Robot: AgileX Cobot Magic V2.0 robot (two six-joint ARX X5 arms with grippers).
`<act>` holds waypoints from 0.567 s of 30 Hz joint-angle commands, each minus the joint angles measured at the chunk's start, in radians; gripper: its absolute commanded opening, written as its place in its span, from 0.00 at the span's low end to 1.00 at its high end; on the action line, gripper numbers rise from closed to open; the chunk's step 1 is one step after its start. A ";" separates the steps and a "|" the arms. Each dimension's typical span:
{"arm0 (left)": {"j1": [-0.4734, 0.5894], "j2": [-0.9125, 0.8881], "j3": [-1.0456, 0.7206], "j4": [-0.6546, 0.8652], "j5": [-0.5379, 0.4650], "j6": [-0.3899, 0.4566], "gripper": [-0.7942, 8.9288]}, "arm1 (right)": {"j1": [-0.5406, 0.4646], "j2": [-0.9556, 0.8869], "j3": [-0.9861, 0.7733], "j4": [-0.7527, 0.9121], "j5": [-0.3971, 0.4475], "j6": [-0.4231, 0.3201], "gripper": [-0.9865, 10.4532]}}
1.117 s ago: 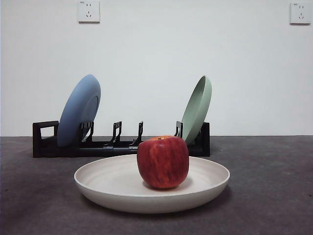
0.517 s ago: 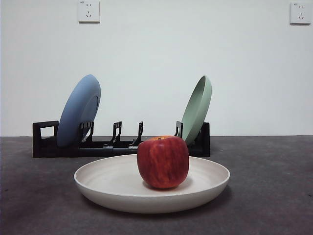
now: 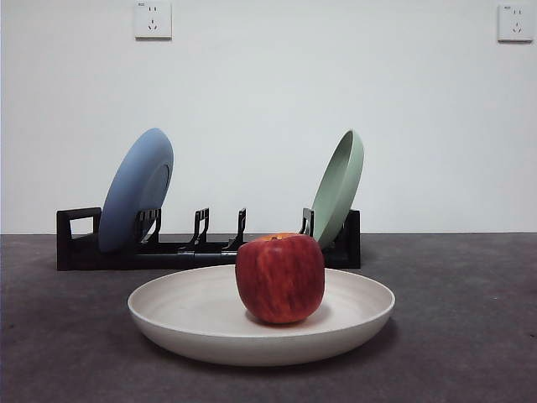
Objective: Take the yellow plate from the plate rack,put the plate on the table,take the apple from the table,put the apple in the plate
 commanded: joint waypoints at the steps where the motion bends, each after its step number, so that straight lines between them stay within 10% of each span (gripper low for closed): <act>1: 0.148 -0.010 -0.009 0.176 0.027 0.140 0.08 | 0.000 -0.001 0.000 0.003 0.005 0.009 0.09; 17: 0.942 -0.249 -0.446 0.605 0.278 0.071 0.08 | 0.000 -0.001 0.000 0.003 0.005 0.009 0.09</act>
